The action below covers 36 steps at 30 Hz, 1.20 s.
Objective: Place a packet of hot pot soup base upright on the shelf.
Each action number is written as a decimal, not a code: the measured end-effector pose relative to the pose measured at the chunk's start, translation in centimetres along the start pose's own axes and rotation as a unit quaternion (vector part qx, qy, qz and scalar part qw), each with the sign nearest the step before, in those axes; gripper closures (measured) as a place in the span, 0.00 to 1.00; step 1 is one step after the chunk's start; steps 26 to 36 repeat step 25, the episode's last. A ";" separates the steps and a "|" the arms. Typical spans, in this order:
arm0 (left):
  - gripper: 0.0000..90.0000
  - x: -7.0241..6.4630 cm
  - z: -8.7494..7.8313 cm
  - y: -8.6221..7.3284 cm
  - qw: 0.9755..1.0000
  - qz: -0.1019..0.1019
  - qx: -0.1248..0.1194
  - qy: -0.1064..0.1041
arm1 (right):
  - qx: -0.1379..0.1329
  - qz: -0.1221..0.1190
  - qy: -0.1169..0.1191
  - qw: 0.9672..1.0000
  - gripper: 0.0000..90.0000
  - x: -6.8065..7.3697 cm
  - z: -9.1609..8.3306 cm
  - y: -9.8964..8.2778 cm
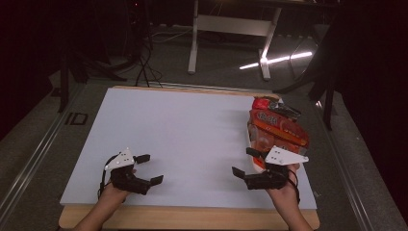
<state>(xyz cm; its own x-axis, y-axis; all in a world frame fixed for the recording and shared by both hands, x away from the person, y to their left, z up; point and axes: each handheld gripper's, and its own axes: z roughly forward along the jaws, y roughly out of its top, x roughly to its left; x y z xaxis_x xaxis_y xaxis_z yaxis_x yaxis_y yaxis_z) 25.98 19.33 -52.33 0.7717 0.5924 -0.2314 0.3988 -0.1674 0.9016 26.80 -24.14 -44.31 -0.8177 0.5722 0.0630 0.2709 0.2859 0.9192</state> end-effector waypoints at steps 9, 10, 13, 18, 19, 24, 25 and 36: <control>0.02 -0.2 0.0 0.0 1.000 0.005 0.000 -0.001 | 0.038 -0.016 -0.011 0.999 0.16 0.0 1.1 -1.3; 0.02 -0.2 0.0 0.0 1.000 0.005 -0.001 -0.001 | 0.038 -0.016 -0.011 0.999 0.16 0.0 1.1 -1.3; 0.02 -0.2 0.0 0.0 1.000 0.007 -0.002 0.000 | 0.048 -0.016 -0.011 0.999 0.16 -0.1 1.2 -1.8; 0.02 -0.4 -0.1 0.1 1.000 0.012 -0.006 0.002 | 0.062 -0.014 0.002 0.998 0.16 -0.2 1.8 -2.6; 0.02 -0.5 0.0 0.1 1.000 0.013 -0.004 0.003 | 0.063 -0.016 0.002 0.998 0.16 -0.2 1.9 -2.6; 0.02 -0.5 0.2 0.0 1.000 0.015 -0.001 0.000 | 0.065 -0.010 0.001 0.998 0.16 -0.5 1.9 -2.8; 0.02 -0.5 0.2 0.0 1.000 0.015 -0.001 0.001 | 0.065 -0.010 0.001 0.998 0.16 -0.5 1.9 -2.8; 0.02 -0.5 0.2 0.0 1.000 0.015 -0.001 0.001 | 0.065 -0.010 0.001 0.998 0.16 -0.5 1.9 -2.8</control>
